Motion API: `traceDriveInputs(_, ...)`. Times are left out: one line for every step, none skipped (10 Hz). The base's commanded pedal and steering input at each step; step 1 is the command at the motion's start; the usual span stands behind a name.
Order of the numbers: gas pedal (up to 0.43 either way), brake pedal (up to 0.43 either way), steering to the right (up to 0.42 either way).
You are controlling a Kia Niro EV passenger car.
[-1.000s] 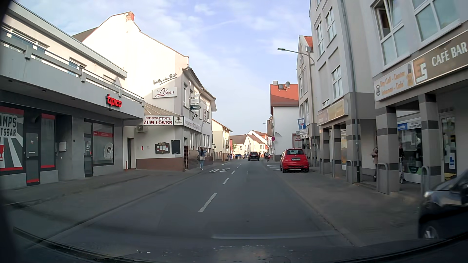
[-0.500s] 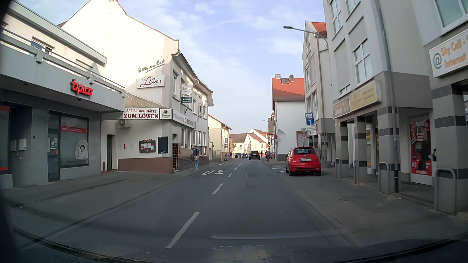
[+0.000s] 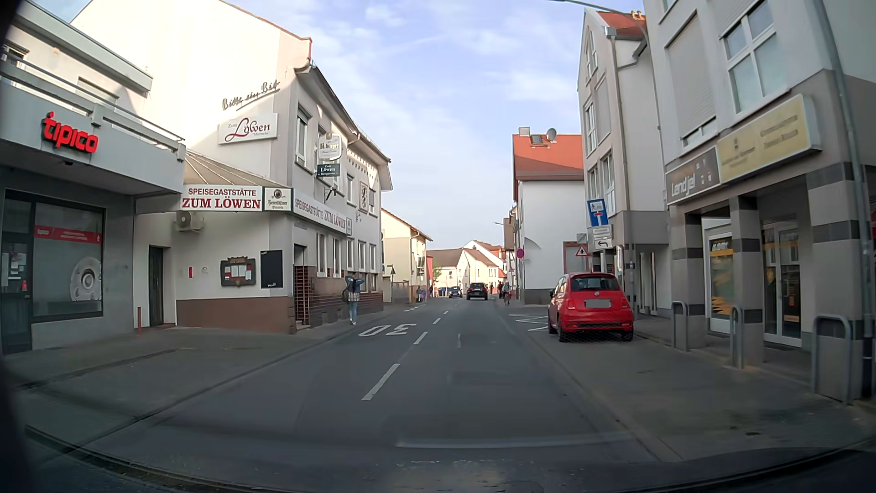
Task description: Follow the waypoints while adhering to traffic rules and regulations
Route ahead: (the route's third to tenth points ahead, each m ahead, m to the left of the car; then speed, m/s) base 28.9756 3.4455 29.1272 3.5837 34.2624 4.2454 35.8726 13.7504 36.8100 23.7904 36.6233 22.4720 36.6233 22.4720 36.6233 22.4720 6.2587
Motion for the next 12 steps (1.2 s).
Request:
traceDriveInputs(0.000,0.000,-0.004)
traceDriveInputs(0.000,0.000,-0.004)
traceDriveInputs(0.000,0.000,-0.007)
traceDriveInputs(0.000,0.000,-0.007)
traceDriveInputs(0.000,0.000,-0.006)
traceDriveInputs(0.000,0.000,-0.004)
traceDriveInputs(0.000,0.000,-0.004)
traceDriveInputs(0.000,0.000,-0.004)
traceDriveInputs(0.000,0.000,-0.004)
traceDriveInputs(0.000,0.000,-0.004)
traceDriveInputs(0.000,0.000,-0.004)
traceDriveInputs(0.000,0.000,-0.004)
